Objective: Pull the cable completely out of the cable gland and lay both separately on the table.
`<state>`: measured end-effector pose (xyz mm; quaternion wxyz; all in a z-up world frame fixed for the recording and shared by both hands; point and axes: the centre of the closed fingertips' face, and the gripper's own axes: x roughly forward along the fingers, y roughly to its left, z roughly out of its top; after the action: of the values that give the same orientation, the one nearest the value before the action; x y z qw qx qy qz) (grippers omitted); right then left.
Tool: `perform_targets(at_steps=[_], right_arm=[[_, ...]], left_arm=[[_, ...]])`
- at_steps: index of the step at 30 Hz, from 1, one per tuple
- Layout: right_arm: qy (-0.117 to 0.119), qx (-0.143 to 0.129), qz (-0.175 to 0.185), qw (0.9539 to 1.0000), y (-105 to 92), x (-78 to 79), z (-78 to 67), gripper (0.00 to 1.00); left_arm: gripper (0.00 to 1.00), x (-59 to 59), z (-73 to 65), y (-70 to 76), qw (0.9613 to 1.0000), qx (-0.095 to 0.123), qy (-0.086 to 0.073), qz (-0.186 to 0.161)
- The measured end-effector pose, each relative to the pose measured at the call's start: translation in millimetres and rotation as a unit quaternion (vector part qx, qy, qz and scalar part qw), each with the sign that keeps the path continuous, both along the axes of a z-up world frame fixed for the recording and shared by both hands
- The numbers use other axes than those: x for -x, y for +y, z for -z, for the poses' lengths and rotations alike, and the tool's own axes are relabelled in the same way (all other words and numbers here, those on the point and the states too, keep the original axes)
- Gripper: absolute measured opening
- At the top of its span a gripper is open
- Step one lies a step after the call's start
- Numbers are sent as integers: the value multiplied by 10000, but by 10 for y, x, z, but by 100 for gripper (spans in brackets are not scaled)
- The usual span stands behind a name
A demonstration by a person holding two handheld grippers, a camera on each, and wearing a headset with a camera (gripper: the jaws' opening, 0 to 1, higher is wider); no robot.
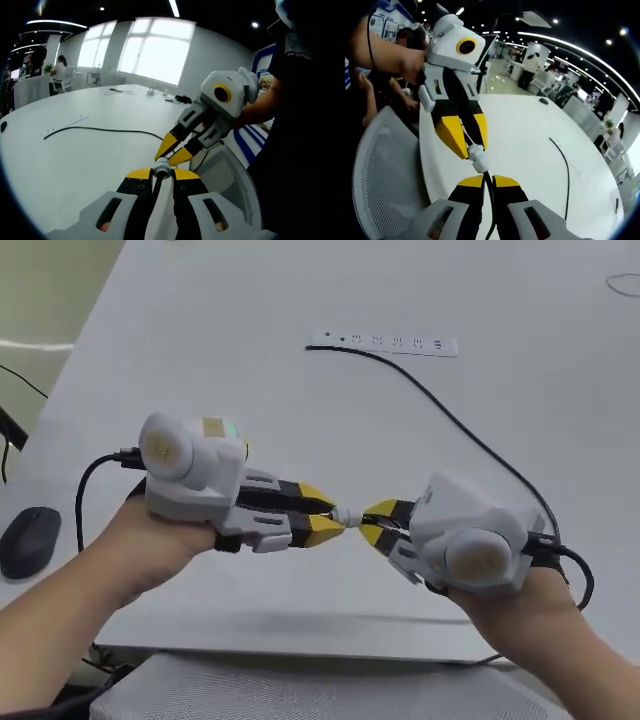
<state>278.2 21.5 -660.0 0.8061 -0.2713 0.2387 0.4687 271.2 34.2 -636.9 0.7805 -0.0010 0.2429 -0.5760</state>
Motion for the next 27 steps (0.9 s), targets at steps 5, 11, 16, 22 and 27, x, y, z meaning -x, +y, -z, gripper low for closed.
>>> perform_targets(at_steps=[5,11,16,22,27], right_arm=[[110,-146,178,9997,-12,-8,10,0],[216,-268,384,9987,-53,-34,25,0],[383,-357,680,9963,-158,-84,68,0],[765,-580,1208,9880,-306,-146,173,0],[957,-626,1483,9823,-415,-178,277,0]], left_arm=[[15,4,0,-3,10000,2,-9,-3],[15,-18,-26,-8,10000,36,-58,-25],[15,-38,-48,12,9999,78,-63,-67],[15,-52,-56,19,9999,78,-90,-79],[15,-52,-47,16,9999,64,-84,-67]])
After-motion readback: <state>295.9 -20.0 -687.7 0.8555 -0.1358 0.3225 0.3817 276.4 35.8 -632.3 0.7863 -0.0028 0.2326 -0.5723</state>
